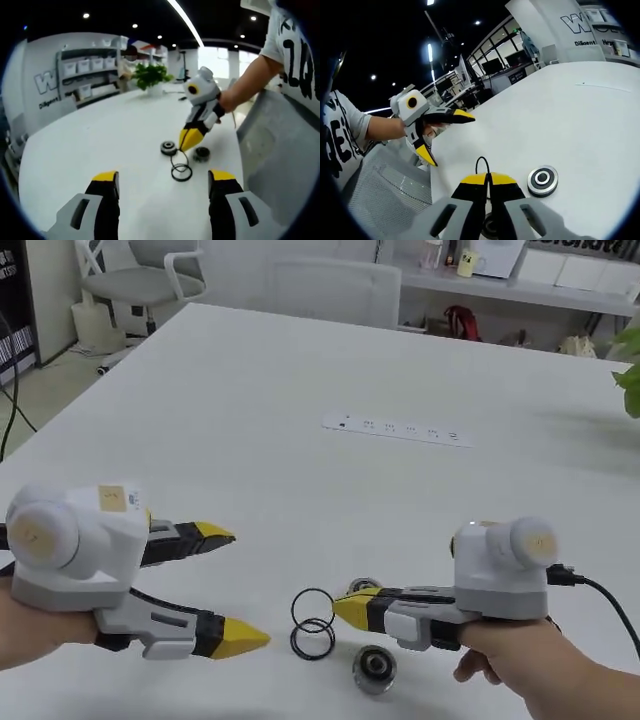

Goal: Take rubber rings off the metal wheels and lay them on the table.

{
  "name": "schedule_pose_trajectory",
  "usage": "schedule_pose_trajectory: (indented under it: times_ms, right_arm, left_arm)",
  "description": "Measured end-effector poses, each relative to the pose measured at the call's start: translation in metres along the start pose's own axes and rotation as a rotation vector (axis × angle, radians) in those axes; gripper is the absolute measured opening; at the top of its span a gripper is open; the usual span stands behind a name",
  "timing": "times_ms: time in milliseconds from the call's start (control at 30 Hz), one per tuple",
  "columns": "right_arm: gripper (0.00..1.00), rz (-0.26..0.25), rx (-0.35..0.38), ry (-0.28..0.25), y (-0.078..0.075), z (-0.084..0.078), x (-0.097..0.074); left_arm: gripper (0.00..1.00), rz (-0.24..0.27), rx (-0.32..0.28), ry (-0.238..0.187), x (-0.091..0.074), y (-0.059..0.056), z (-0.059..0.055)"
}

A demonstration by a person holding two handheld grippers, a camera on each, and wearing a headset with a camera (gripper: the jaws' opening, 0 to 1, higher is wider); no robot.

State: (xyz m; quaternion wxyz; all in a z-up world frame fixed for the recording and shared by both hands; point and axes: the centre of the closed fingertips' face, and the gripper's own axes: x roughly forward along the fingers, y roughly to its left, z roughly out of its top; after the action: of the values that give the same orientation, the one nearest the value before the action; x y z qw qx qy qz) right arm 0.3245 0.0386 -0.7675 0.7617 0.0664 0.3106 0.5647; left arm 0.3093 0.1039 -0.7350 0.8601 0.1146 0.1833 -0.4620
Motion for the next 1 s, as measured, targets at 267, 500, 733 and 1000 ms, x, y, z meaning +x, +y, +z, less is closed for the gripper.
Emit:
schedule_pose_trajectory:
  times_ms: [267,500,733,1000]
  right_arm:
    - [0.00,-0.001,-0.048,0.067,0.004,-0.013,0.006]
    - [0.00,-0.011,-0.107,0.107,0.004,-0.022,0.008]
    - [0.05,-0.031,-0.163,0.119,0.000,-0.023,0.005]
    - [0.18,-0.050,-0.184,0.115,-0.004,-0.020,0.003]
  left_arm:
    - [0.74,0.011,-0.005,0.004,-0.005,0.001,-0.002]
    - [0.74,0.007,-0.005,0.008,-0.005,-0.002,-0.002]
    - [0.74,0.008,-0.009,0.017,-0.004,-0.001,-0.005]
    - [0.74,0.005,-0.011,0.017,-0.003,-0.002,-0.004]
